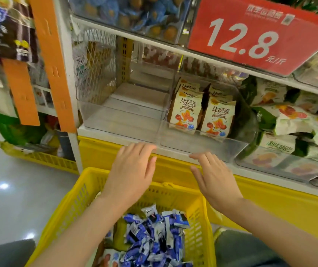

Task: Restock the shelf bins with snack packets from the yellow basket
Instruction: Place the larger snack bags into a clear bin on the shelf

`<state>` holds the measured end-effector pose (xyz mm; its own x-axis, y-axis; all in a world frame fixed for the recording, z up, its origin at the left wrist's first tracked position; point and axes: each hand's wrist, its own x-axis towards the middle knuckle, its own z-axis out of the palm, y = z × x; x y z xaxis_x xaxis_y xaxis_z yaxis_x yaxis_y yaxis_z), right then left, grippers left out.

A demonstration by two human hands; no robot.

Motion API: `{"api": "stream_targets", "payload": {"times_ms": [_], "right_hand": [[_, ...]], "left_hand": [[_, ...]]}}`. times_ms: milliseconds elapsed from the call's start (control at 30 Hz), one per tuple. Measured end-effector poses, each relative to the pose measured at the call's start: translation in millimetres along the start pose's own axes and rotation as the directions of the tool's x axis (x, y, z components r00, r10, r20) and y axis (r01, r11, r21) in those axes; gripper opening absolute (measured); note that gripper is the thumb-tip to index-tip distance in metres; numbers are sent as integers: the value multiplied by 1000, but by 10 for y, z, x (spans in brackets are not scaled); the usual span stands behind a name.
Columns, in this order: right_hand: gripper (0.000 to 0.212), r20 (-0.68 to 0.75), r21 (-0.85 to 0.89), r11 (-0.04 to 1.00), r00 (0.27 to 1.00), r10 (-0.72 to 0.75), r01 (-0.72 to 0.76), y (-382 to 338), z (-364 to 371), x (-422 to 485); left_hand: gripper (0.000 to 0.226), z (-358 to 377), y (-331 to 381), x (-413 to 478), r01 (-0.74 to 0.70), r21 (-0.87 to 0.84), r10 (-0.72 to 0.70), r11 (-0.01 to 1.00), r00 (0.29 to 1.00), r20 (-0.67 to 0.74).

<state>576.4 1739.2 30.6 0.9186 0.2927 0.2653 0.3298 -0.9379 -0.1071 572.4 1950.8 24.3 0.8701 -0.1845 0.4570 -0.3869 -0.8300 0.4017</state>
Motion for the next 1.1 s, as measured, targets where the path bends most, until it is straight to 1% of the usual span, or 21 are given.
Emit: {"api": "stream_targets", "payload": {"times_ms": [100,167,267,333,400,500,600,667,767,800,867,900,967,1000,1100], "right_hand": [[43,56,75,995,996,-64,60,-353,305,4],[41,115,122,989,988,-103,89,-599,595,11],[52,279,188,981,956,-92,39,-953,1117,-22],[45,394,242,970,916,-71,-29,-1146,1507,-59],[44,516,280,953,855,-50,-113,-1289,1854,-80],[51,665,310,902,747,20,-301,-1393,2256,-46],[57,762,288,796,631,147,-533,-1443,2551,11],[61,792,316,711,587,167,-628,-1487,2696,32],[62,813,413,550,566,137,-726,-1566,2868,35],[61,814,431,485,560,154,-761,-1598,2910,37],[57,796,465,349,557,238,-814,-1660,2977,66],[58,784,471,305,551,284,-828,-1680,3010,85],[66,783,432,300,519,343,-851,-1690,3068,126],[66,787,414,307,506,352,-857,-1680,3094,138],[59,778,439,300,525,344,-847,-1620,3133,146]], "left_hand": [[27,-12,-438,-326,160,-1,-160,987,987,-22],[23,23,-794,-573,300,44,-301,953,954,-1],[24,85,-1317,-1012,518,131,-529,845,845,73],[26,144,-1600,-1308,614,148,-630,776,768,118],[29,218,-1777,-1548,687,124,-697,716,693,186],[28,370,-1873,-1796,761,-36,-716,648,624,314],[23,449,-1899,-1905,790,-125,-733,600,606,310],[24,477,-1930,-1933,786,-123,-734,606,611,297],[22,505,-1950,-1931,786,-134,-731,603,612,300],[23,510,-1946,-1930,783,-132,-728,608,616,302],[23,521,-1944,-1923,776,-122,-722,618,623,301],[23,528,-1947,-1920,774,-118,-722,622,625,298],[23,538,-1958,-1914,773,-107,-722,626,626,295],[22,540,-1960,-1911,772,-100,-722,627,625,298],[21,545,-1957,-1901,772,-101,-721,628,626,296]]}}
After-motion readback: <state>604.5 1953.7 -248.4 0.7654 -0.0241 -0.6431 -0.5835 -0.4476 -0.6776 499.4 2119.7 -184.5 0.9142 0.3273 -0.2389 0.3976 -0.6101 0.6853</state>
